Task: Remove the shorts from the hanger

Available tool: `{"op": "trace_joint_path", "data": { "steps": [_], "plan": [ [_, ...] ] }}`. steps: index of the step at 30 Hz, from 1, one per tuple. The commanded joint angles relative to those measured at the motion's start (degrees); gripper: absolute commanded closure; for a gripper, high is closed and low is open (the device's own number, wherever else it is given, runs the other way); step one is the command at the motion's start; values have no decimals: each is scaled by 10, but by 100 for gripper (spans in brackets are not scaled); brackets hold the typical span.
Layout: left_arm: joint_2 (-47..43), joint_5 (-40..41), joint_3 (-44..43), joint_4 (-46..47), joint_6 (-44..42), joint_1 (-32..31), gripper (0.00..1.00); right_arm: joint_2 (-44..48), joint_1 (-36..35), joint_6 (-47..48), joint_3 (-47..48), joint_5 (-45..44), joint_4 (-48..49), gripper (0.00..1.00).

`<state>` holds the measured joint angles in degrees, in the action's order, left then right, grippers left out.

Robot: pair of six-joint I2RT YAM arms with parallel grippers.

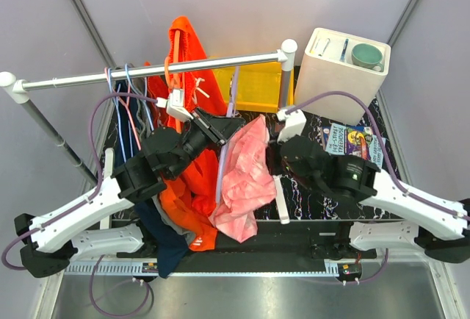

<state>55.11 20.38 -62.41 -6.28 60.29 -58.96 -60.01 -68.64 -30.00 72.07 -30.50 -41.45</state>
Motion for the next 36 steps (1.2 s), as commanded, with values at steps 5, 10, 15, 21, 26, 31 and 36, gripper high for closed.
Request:
{"op": "trace_joint_path", "data": {
  "steps": [5,10,15,21,26,31,36],
  "plan": [
    [-19,-21,-16,-62,34,-5,100,-78,18,64,64,-86,-11,48],
    [-39,-27,-21,-78,53,-8,100,-71,19,50,62,-74,-20,23],
    [-50,-39,-31,-84,46,-15,100,-32,19,43,55,-59,-22,19],
    [-42,-36,-64,-82,-13,-41,100,21,19,32,34,-69,-24,17],
    [-14,-23,-118,-84,-64,-67,100,47,19,25,32,-84,-37,16],
    [4,-1,-153,-82,-94,-76,100,60,19,19,39,-99,-55,16],
    [32,3,-189,-72,-117,-77,100,71,19,13,44,-110,-68,16]
  ]
}}
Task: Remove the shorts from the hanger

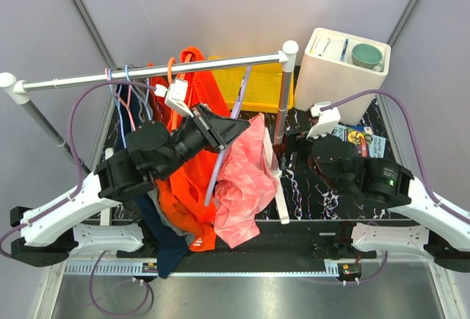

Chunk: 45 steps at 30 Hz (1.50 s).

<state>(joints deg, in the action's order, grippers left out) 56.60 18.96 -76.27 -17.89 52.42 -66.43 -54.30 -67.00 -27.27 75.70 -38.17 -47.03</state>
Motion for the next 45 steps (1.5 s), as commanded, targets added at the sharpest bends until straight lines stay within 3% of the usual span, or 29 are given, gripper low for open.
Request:
{"op": "trace_joint_path", "data": {
  "steps": [1,9,15,21,27,35,45],
  "plan": [
    [28,24,-58,43,-40,-3,100,15,3,-16,9,-35,-14,16],
    [85,57,-131,36,-43,-3,100,11,3,-35,18,-36,-39,16],
    [103,123,-134,15,3,-3,100,14,3,-48,22,-37,-52,15],
    [131,129,-155,-7,22,-3,100,7,3,-64,34,-46,-68,14],
    [151,128,-167,-17,28,-3,100,-20,12,-153,56,-63,-140,13],
    [157,126,-158,-33,41,-3,95,-8,145,-169,27,56,-160,11],
    [157,136,-148,-58,63,-3,87,-19,155,-136,47,81,-152,10]
  ]
}}
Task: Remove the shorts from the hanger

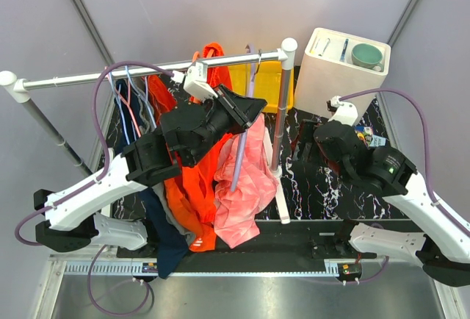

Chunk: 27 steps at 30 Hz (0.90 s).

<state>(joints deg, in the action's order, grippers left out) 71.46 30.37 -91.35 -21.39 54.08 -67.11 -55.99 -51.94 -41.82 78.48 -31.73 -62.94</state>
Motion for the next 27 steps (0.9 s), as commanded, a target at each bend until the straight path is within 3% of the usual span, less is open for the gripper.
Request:
{"op": "trace_joint_path", "data": {
  "steps": [1,10,12,13,17,25,26,27],
  "plan": [
    [9,22,3,-25,46,4,85,-2,5,10,19,18,6,10],
    [17,43,-8,-28,60,5,82,-6,5,13,27,32,8,9],
    [23,42,-15,-30,54,5,76,-8,5,17,30,31,8,9],
    [23,41,-15,-30,54,5,67,-9,5,18,31,29,8,9],
    [13,26,4,-30,56,5,50,-13,12,8,40,44,8,6],
    [-52,-41,84,28,24,5,36,-29,65,-22,49,131,15,5],
    [-58,-55,89,33,20,5,23,-27,72,-23,43,157,19,4],
    [-63,-61,95,33,9,5,23,-28,85,-22,36,171,25,4]
  ]
}}
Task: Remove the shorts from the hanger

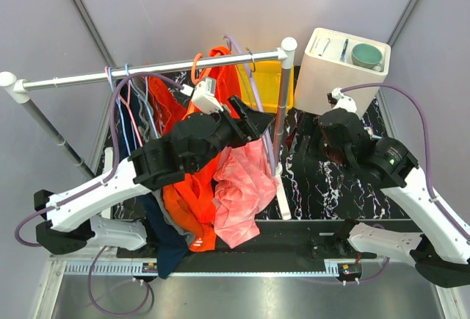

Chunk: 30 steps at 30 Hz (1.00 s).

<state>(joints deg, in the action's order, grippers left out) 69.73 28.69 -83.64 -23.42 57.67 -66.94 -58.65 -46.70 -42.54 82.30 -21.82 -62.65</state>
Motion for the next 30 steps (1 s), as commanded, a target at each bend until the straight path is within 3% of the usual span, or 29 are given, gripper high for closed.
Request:
{"op": "trace_joint_path", "data": {
  "steps": [1,6,10,14,16,19,23,24,27,30],
  "plan": [
    [-55,-52,21,53,-33,3,23,-1,35,-12,-19,100,29,3],
    [-82,-103,31,59,-68,2,23,20,36,24,-110,215,118,0],
    [-105,-146,29,62,-100,1,23,65,35,-9,-247,302,199,0],
    [-134,-151,51,79,-115,1,24,86,35,-28,-375,404,386,0],
    [-148,-168,58,100,-126,1,24,78,28,-30,-422,423,435,0],
    [-162,-193,58,120,-149,1,24,31,-42,-2,-424,349,471,0],
    [-180,-208,52,140,-176,1,24,-36,-126,-6,-389,206,410,0],
    [-182,-210,50,142,-179,0,24,-40,-131,-11,-395,153,408,0],
    [-186,-219,35,141,-192,1,23,-45,-131,-26,-430,99,430,0],
    [-190,-228,23,141,-201,0,23,-50,-132,-17,-465,100,488,0]
  ]
}}
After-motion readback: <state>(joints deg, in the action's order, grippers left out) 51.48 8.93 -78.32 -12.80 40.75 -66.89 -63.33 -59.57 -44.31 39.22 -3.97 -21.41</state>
